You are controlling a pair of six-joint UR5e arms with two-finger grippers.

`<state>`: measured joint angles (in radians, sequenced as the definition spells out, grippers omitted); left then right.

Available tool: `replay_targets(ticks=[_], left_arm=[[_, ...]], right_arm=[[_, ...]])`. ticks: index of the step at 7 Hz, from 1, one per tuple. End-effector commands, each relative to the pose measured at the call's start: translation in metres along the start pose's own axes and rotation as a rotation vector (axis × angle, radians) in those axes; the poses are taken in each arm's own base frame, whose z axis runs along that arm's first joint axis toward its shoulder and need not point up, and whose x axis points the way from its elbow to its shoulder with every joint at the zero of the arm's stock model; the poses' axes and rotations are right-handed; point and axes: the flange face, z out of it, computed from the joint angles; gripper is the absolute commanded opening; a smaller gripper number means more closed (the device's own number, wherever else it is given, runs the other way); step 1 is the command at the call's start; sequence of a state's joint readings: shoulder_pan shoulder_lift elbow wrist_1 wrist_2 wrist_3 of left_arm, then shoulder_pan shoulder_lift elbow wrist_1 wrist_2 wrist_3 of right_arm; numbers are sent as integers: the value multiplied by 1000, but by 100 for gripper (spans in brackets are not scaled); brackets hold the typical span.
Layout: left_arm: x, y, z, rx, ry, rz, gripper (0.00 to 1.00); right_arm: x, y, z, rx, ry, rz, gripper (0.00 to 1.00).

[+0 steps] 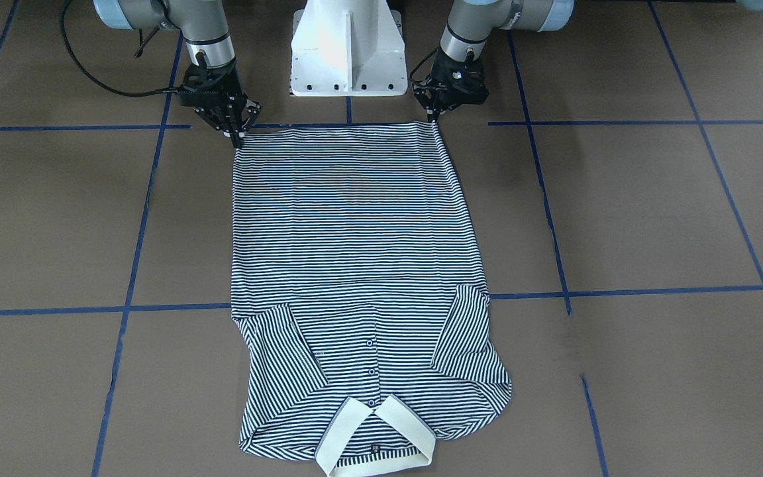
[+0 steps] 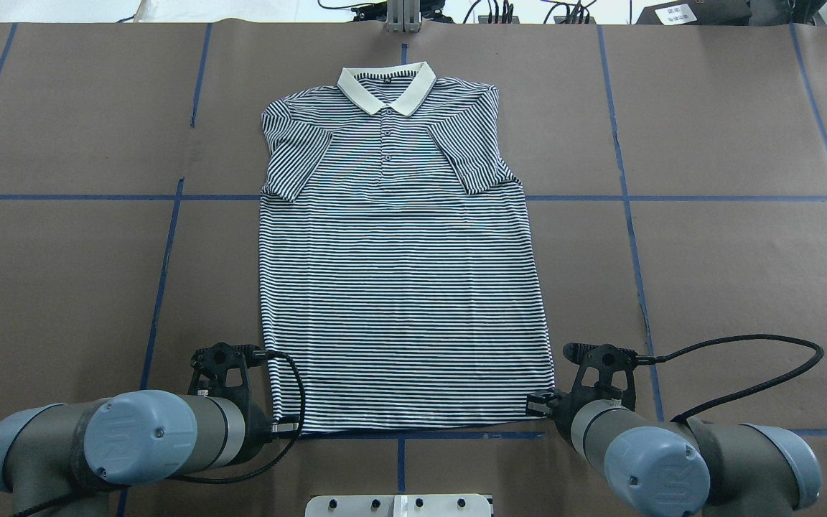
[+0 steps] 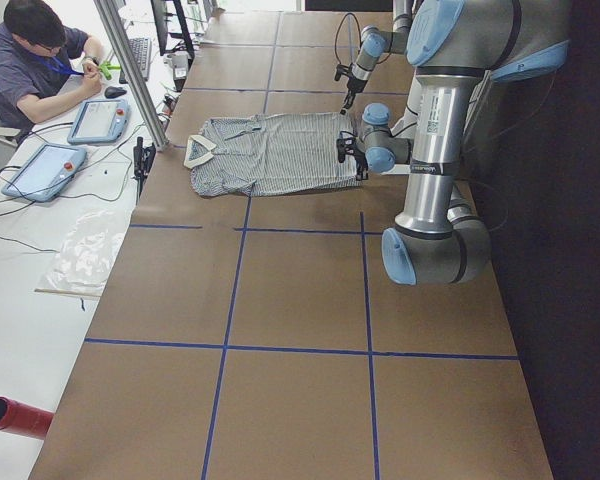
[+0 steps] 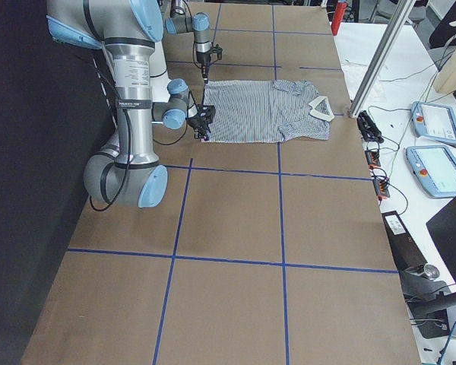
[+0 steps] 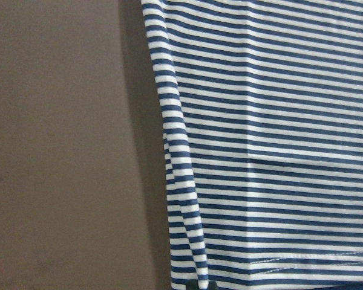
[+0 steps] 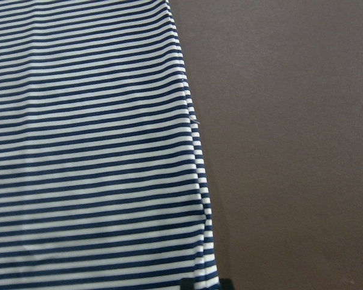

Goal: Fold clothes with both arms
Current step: 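Close both grippers on the hem corners, then lift the hem with both grippers and fold it toward the collar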

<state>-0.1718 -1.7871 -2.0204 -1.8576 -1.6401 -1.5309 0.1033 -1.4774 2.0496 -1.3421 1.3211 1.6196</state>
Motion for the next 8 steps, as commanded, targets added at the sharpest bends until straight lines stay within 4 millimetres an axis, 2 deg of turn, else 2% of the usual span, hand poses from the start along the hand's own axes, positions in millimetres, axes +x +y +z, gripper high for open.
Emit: replay_targets(ticks=[1,2,3,5,6,7,8], left_arm=[[4,0,-11,-4,18,3,0],[10,-1,-45,-12,54,10,0],[18,8,-86,-61,32,10,0],[34,17,-209,-91,48,8,0],[44,13,-236,-105,46,-6,0],[52,8,-230,-100,43,11,0],[50,-23,-223,-38,14,42,0]], right_arm=[[-3,-7,-21,-5,3,-18,0],[-8,-21,-66,-20,2,-59,0],[-10,-30,-108,-44,-7,-58,0],[4,-49,-222,-133,-62,-49,0],[17,-57,-248,-157,-52,-41,0],[8,-57,-234,-152,-33,-60,0],[-13,-74,-218,-110,-35,-99,0]])
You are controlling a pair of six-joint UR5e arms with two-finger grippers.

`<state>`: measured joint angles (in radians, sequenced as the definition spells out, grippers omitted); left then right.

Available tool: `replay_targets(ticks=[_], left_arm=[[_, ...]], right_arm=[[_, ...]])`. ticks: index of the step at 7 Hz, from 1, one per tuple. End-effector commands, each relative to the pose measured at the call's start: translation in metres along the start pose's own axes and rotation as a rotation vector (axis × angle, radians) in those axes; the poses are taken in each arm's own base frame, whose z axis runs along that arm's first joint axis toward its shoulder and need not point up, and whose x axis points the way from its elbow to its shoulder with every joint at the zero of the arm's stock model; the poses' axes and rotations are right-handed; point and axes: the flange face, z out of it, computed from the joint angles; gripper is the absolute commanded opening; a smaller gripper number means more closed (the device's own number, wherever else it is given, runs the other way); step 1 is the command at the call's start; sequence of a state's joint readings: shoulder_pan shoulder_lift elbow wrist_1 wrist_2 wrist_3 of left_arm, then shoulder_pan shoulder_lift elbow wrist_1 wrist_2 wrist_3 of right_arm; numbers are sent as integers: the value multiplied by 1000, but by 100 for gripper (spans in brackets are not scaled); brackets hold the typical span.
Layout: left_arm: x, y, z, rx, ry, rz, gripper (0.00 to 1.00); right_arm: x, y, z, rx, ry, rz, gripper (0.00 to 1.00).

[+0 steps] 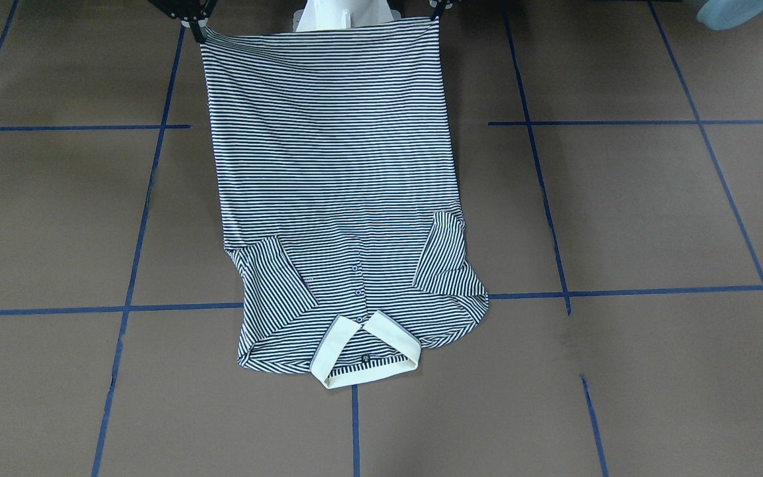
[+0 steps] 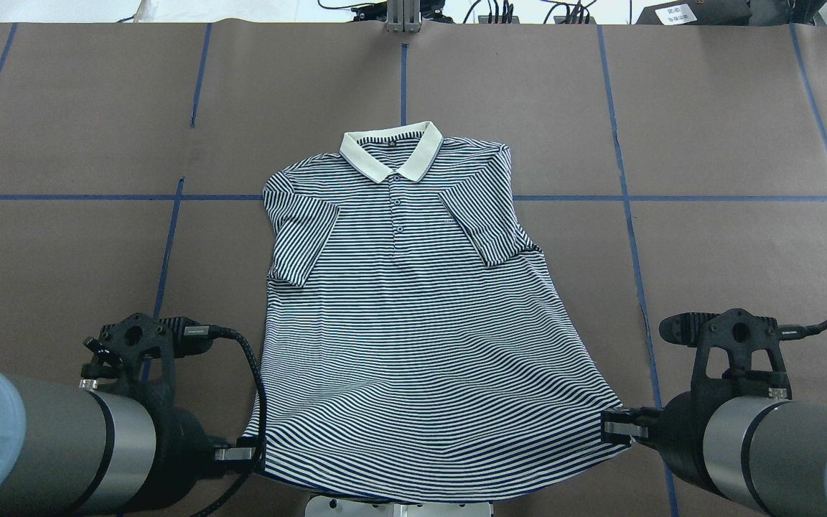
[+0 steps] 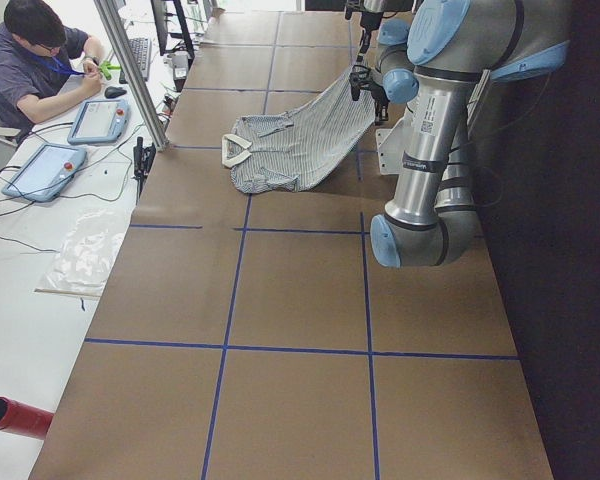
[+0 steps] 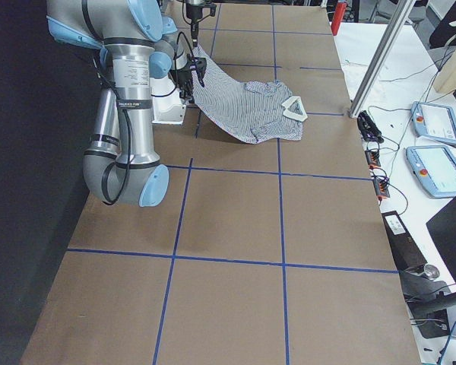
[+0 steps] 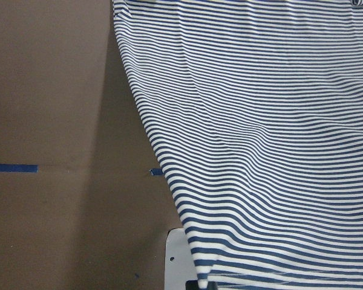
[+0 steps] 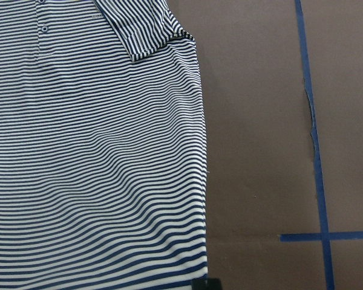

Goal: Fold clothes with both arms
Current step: 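Lift the hem with both grippers and fold it toward the collar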

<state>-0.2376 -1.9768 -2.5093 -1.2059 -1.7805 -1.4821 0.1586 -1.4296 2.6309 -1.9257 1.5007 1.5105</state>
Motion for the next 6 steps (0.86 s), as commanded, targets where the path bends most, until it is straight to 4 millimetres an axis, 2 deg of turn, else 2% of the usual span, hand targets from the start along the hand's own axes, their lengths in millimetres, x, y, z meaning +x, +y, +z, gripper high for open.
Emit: replay_targets(ticks=[1,2,3,4,5,6], left_arm=[[-5,-72,6,110,-82,60,0],[-6,-122,0,166,-112,62,0],[-9,-162,-5,193,-137,50,0],[-7,-194,1,216,-170,50,0],[-13,-229,16,245,-180,28,0],[-19,-261,35,272,-177,16,0]], right_arm=[[-40,-60,31,81,36,-37,0],[-53,-106,35,80,39,-5,0],[-53,-152,36,87,46,-5,0],[-55,-188,40,117,75,-11,0],[-61,-226,53,146,100,4,0],[-60,-263,92,172,94,25,0]])
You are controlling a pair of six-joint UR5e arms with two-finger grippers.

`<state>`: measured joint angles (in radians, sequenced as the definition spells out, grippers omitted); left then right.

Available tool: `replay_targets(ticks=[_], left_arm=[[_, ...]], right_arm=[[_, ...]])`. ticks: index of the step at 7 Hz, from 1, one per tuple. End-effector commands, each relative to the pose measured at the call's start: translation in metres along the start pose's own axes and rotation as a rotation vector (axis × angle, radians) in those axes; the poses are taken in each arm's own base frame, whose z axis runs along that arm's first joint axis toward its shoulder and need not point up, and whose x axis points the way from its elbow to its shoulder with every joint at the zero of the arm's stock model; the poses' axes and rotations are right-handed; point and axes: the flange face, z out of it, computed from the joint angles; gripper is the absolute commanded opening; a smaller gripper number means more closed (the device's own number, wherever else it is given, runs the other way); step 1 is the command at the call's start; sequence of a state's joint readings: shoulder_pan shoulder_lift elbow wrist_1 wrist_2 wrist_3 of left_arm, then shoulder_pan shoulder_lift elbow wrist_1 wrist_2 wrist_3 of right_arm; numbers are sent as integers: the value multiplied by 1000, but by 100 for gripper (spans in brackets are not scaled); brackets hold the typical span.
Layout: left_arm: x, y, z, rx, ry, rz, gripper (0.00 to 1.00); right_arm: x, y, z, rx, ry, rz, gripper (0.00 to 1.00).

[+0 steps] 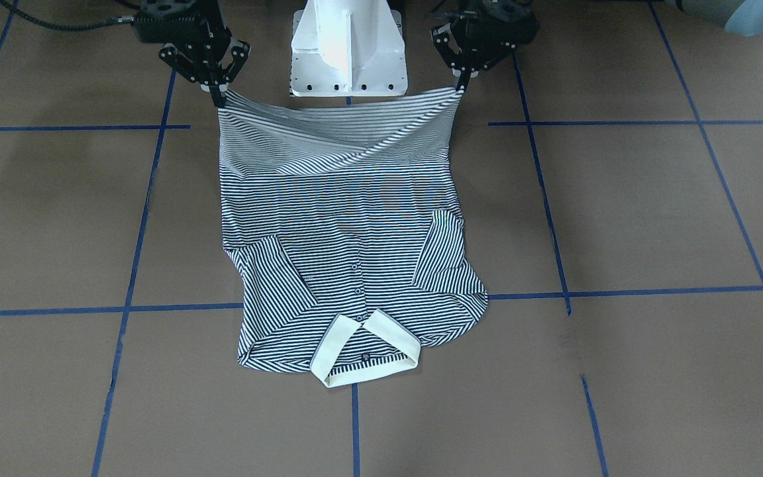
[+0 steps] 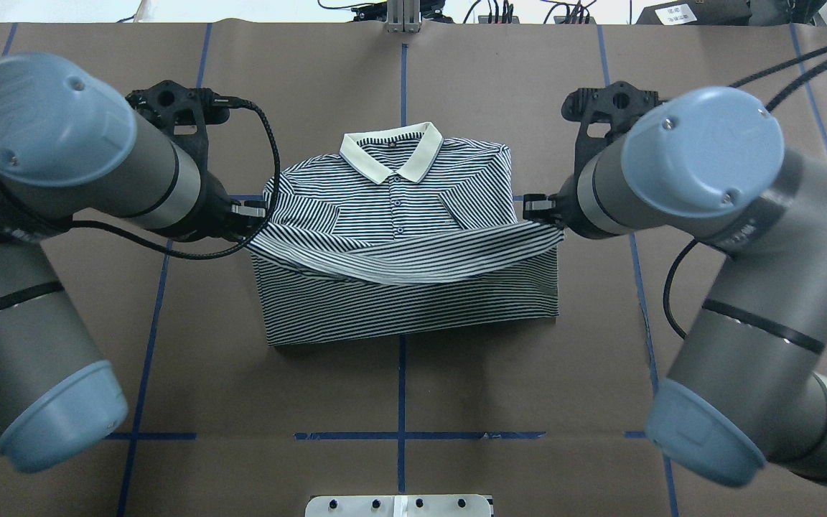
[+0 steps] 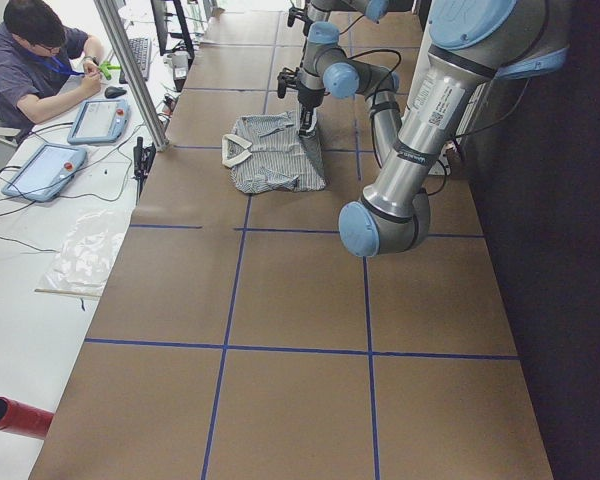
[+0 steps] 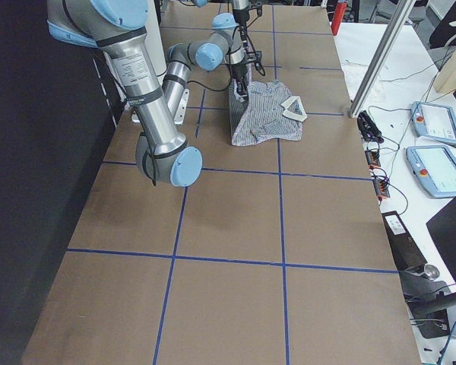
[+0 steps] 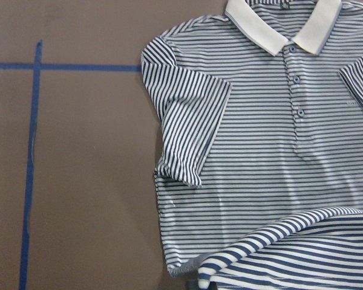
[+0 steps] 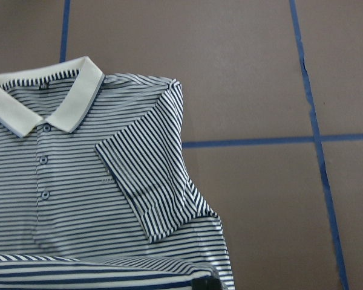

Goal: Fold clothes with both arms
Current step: 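Lift the hem with both grippers and fold it toward the collar, then lay the hem down below the collar and open both grippers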

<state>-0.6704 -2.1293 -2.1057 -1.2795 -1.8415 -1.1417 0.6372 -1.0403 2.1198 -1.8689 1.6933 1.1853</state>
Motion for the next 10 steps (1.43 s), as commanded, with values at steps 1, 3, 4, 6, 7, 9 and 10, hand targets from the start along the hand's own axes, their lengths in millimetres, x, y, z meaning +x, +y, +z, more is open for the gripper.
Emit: replay_targets(ticks=[1,3,4,6,7,9,10], left_arm=[[-9,-59,55,46,-17,8,0],[-26,-106,124,68,-38,13,0],[-29,-121,154,97,-39,16,0],[-37,-132,192,91,-56,45,0],[-40,-133,198,85,-67,60,0],[-40,-129,201,79,-68,87,31],[-38,-130,197,85,-59,116,99]], right_arm=[[0,-71,82,50,3,40,0],[-13,-113,159,52,18,33,0],[-8,-119,193,58,10,31,0],[-2,-118,217,46,29,31,0],[1,-116,226,38,45,32,0],[5,-114,234,29,58,32,0],[1,-107,238,34,54,24,99]])
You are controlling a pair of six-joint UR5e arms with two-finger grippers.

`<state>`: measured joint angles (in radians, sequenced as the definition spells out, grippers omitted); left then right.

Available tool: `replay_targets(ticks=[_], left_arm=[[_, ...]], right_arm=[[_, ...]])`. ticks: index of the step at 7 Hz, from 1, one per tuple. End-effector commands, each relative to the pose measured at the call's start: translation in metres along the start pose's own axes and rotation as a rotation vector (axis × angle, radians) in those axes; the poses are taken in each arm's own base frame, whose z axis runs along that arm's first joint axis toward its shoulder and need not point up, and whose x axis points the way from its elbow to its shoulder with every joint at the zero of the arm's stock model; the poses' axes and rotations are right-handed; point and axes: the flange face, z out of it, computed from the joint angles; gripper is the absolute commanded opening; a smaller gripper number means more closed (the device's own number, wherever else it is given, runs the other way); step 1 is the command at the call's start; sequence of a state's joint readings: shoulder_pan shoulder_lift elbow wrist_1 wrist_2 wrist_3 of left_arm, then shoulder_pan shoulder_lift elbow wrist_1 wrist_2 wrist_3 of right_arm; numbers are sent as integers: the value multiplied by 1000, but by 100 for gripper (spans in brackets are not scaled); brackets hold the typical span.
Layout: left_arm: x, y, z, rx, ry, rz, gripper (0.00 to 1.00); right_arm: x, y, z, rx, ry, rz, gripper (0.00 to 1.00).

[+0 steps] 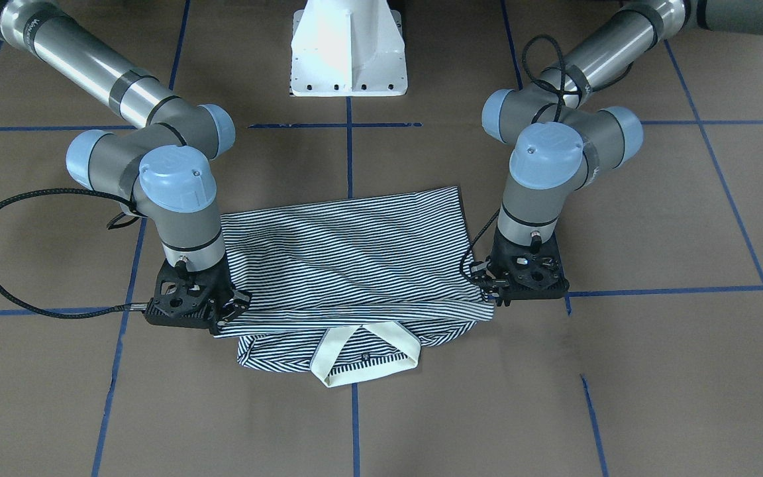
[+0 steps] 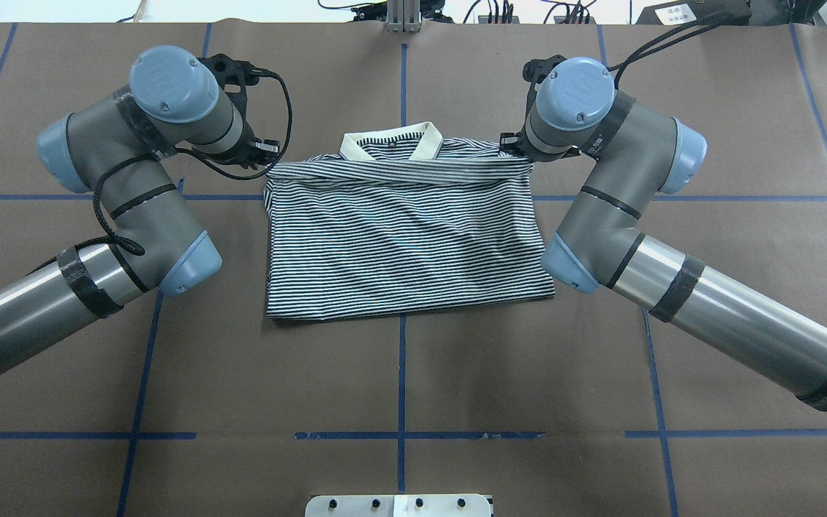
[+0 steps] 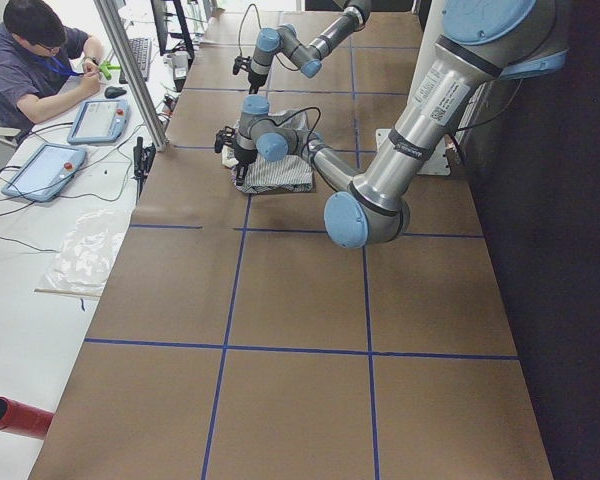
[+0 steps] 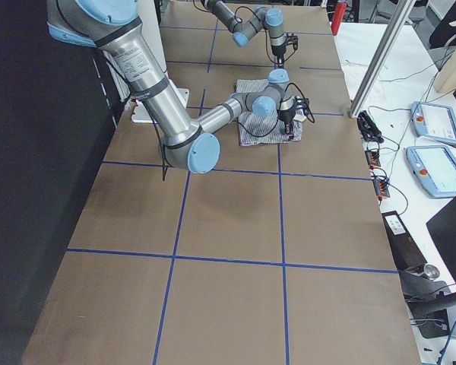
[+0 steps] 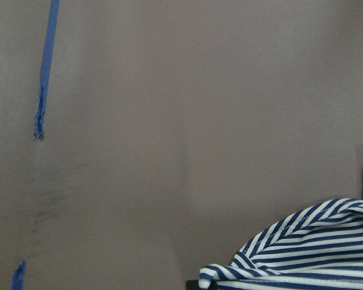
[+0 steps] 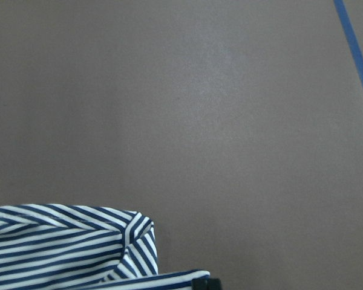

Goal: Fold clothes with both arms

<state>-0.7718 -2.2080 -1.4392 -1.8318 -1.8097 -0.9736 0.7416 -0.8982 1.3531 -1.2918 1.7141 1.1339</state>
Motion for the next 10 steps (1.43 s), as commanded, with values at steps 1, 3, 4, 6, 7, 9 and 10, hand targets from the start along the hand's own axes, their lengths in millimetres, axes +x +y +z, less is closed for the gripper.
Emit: replay_targets(ticks=[1,3,4,6,7,9,10], left_arm=[[2,2,-14,20,38,38,100],[-13,27,-58,52,95,74,100],[-14,48,-77,27,149,88,100],[-17,111,-79,-49,195,48,100],[-3,136,-71,-78,214,-4,98],[11,178,-47,-76,204,-105,56],[22,198,-39,-97,199,-136,52]], right_arm=[[-5,3,-1,8,-23,-16,100],[22,-37,-22,-22,-66,-133,100],[56,-65,-32,-69,-104,-210,100],[122,-91,-43,-87,-118,-279,100],[130,-96,-45,-83,-113,-272,100],[132,-98,-46,-79,-114,-270,100],[133,-97,-45,-80,-111,-269,100]])
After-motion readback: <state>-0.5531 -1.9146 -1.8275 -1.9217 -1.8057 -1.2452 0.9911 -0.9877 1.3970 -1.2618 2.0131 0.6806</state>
